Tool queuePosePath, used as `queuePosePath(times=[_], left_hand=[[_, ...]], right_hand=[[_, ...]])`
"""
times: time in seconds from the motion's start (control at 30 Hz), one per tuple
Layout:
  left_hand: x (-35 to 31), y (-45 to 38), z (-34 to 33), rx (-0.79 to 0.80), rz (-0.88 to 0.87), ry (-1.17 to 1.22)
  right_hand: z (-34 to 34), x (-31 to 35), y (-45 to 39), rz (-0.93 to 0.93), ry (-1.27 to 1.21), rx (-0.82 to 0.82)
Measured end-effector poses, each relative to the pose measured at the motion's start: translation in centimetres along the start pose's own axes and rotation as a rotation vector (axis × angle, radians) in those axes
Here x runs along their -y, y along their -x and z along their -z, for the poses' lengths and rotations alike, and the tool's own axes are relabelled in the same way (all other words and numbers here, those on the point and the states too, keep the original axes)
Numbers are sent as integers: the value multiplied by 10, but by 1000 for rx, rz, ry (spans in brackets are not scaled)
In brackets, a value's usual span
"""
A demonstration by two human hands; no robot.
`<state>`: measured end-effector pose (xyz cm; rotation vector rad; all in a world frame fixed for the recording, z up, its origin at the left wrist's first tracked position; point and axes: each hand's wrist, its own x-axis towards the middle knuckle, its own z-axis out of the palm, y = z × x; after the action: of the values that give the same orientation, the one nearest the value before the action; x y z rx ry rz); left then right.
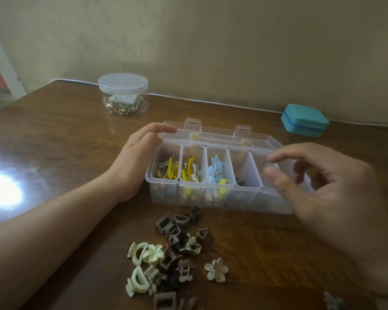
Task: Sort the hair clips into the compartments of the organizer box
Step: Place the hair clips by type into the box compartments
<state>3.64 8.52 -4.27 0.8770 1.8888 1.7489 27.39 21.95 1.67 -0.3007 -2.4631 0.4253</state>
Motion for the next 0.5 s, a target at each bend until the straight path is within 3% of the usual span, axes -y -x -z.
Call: queuePosePath(times=[0.1, 0.2, 0.3, 0.4, 0.5], left_hand=[[1, -1, 1, -7, 10, 16], [2, -2, 1, -1, 9, 17], [2, -3, 0, 7, 4, 17], [4, -3, 2, 6, -3, 2], [5, -4, 2, 8, 1, 1]], right_hand=[[5, 15, 8, 125, -103, 162], [-9, 24, 13, 248, 26, 466], [-26, 25, 17, 322, 103, 631], [-30, 23, 17, 375, 93, 640], [-13, 20, 12, 293, -59, 451]])
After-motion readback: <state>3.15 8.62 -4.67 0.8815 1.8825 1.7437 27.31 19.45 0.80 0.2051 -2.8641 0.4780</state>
